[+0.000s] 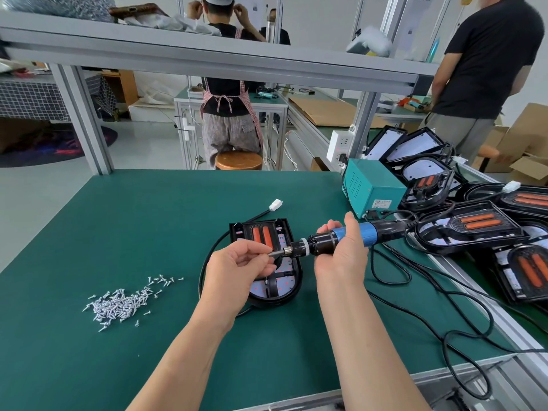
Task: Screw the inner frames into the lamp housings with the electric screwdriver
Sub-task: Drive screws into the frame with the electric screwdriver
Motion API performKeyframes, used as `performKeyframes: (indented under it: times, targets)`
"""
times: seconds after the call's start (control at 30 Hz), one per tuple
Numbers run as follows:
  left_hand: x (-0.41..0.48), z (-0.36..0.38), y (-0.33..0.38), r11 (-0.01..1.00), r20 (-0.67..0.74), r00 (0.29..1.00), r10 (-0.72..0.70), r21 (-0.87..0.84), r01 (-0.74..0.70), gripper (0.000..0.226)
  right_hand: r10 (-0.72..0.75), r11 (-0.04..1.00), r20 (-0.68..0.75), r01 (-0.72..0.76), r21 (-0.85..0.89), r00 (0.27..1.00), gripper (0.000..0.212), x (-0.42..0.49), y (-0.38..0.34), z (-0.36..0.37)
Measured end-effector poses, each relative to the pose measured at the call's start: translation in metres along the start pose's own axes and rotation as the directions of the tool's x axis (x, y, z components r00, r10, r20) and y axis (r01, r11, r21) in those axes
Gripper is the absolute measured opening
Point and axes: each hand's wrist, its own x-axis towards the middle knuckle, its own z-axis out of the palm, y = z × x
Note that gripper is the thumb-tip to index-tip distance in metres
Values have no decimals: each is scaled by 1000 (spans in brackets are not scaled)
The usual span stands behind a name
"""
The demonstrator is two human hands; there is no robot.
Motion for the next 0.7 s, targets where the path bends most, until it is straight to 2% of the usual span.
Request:
performKeyframes:
  times: [0.1,0.17,0.23,0.3,0.33,0.43,0.53,0.6,0.7]
  targets:
    - [1,-1,3,1000,57,998,3,-16,-2,24,-28,1000,24,28,0,999,47,1,-4,3]
    - [2,-3,4,1000,59,998,4,-8,-4,23,-59,998,46,58,8,997,43,2,-7,5]
    - [4,-7,3,999,-58,998,26,41,-24,13,-103,995,79,103,4,992,32,4,-13,8]
    - [10,-11,2,969,-259,962,84,247,-18,9,-173,984,124,178,-26,977,24,5,-20,11]
    - [13,-13,1,927,-304,947,98,374,24,16,-217,973,148,226,-45,965,23,5,-23,14]
    - [22,-10,-2,794,-228,972,-57,580,182,57,-357,915,235,389,-110,904,18,6,-32,22]
    - [28,1,-4,735,-170,979,-108,649,194,57,-417,857,354,492,-152,837,17,5,-36,30]
    - [33,6,-5,742,-158,980,-122,641,196,62,-423,827,426,533,-181,800,17,3,-35,34]
    - [37,13,-8,832,-155,970,-186,501,240,61,-405,790,511,571,-222,758,19,2,-30,36]
